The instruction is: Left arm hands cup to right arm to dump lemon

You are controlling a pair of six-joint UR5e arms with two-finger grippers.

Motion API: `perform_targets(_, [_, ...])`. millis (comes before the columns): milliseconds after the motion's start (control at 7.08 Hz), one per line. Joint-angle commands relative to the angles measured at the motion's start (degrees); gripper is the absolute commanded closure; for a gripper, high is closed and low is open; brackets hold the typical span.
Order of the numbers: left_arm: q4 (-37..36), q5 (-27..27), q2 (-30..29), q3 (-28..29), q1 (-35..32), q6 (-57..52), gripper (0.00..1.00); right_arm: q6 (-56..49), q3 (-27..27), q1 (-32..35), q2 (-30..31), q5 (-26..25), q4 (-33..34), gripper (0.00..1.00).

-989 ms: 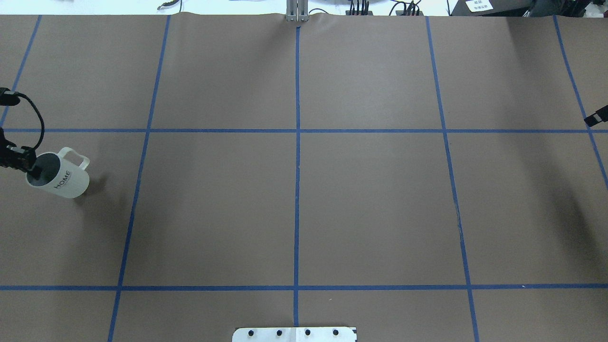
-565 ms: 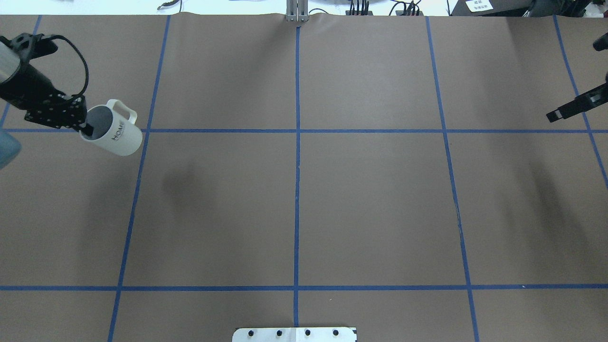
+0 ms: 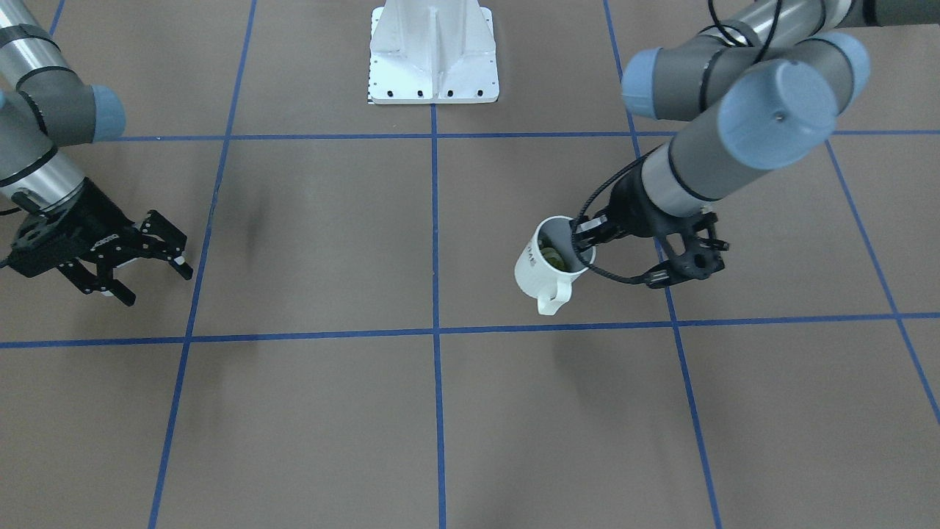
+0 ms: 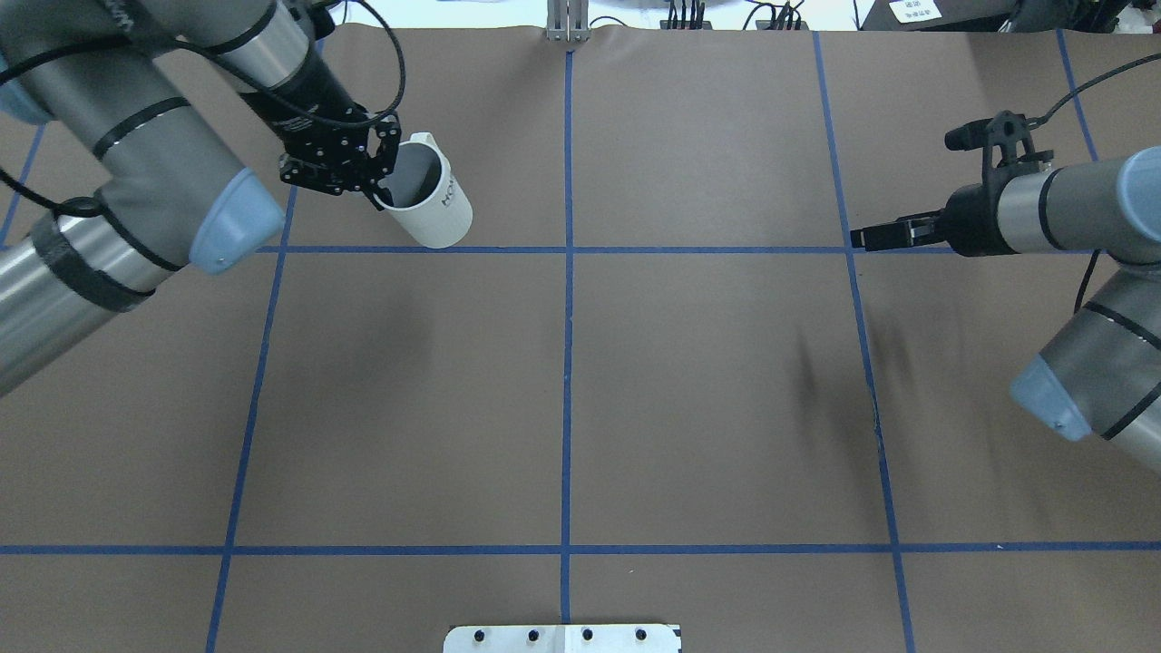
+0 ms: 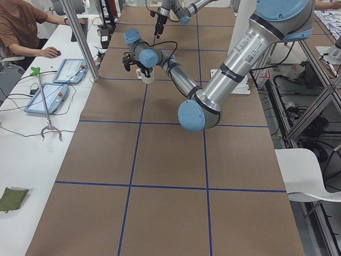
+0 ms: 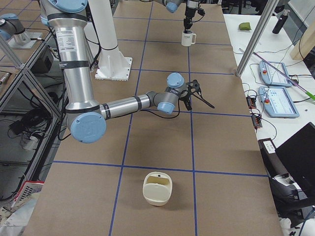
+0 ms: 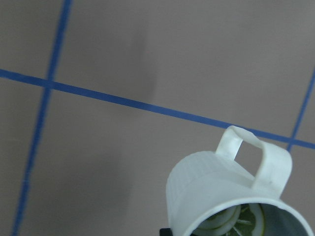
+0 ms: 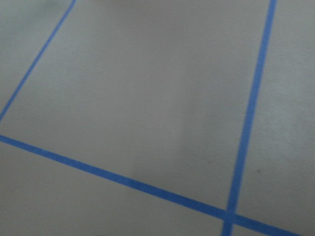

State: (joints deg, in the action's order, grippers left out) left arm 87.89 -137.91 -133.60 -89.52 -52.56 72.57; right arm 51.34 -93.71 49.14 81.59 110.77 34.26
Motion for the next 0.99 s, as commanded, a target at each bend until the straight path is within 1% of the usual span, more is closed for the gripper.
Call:
perform_targets(0, [-5.8,4.2,-14.6,11.0,3.3,6.4,1.0,3.1,-1.6,-9.6,-2.6,-17.2,-4.2,0.0])
perform_targets(141, [-5.9,6.0,-19.8,16.8,4.0,9.0,1.0,3.2,-3.3,-14.1,-2.8,-24.8,-4.2,0.0])
perform_targets(282, [-6.0,6.9,-21.6,18.7,4.2,9.6,1.0,3.2,-3.7,-16.3,-3.5,-27.7,-4.2,0.0])
perform_targets(424, [-6.2,7.6,-21.8,18.8,4.1,11.0,1.0,3.2,-3.6,-17.9,-4.4,-29.7,-4.2,0.0])
perform_targets(565, [-6.2,7.7,-22.3,18.9,4.1,12.5,1.0,3.2,-3.7,-20.2,-4.9,-33.7,-4.2,0.0])
perform_targets(706, [-7.9,7.8,-23.4,19.0,4.0,13.1,1.0,3.2,-3.6,-22.4,-6.2,-36.5,-4.2,0.0])
perform_targets(847, [-10.5,8.9,-25.0,19.4,4.0,13.2,1.0,3.2,-3.6,-23.5,-6.4,-37.5,-4.2,0.0])
